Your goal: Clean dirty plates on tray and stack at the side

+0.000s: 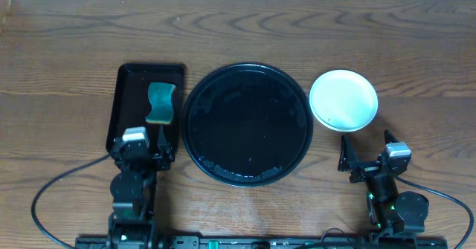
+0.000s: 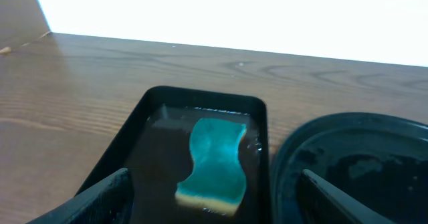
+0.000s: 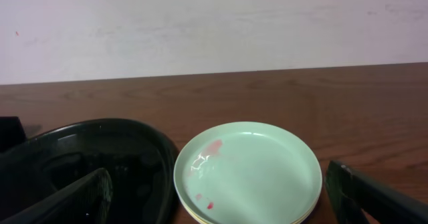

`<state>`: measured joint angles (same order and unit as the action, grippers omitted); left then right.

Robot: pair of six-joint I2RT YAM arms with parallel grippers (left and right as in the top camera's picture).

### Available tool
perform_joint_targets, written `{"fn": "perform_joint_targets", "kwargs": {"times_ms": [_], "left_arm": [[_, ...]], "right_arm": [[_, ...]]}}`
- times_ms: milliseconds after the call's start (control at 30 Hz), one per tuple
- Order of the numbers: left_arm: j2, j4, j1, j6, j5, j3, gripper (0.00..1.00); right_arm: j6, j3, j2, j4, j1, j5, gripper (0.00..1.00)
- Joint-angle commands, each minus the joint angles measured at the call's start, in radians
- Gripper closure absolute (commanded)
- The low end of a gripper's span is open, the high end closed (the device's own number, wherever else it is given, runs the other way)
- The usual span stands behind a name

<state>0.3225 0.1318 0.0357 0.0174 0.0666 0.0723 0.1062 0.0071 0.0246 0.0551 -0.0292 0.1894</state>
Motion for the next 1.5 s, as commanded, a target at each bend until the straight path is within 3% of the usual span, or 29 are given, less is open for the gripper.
{"fn": "perform_joint_targets", "kwargs": {"times_ms": [0,300,500,1467], "left_arm": [[-0.067,0.009,-0.013,-0.026,0.024,-0.051,0.22],[-0.160,-0.205,-0.014,-0.028,0.029,-0.068,0.22],[-0.323,-0.198,-0.014,-0.028,0.023,-0.068,0.22],[-0.298,-0.198,-0.014,-0.028,0.023,-0.068,0.22]], "right_arm": [[0.012,-0.002,-0.006,0.004,0.005,-0.002,0.01],[0.012,-0.002,-0.006,0.004,0.005,-0.002,0.01],[0.012,-0.002,-0.006,0.004,0.005,-0.002,0.01],[0.012,-0.002,-0.006,0.004,0.005,-0.002,0.01]]}}
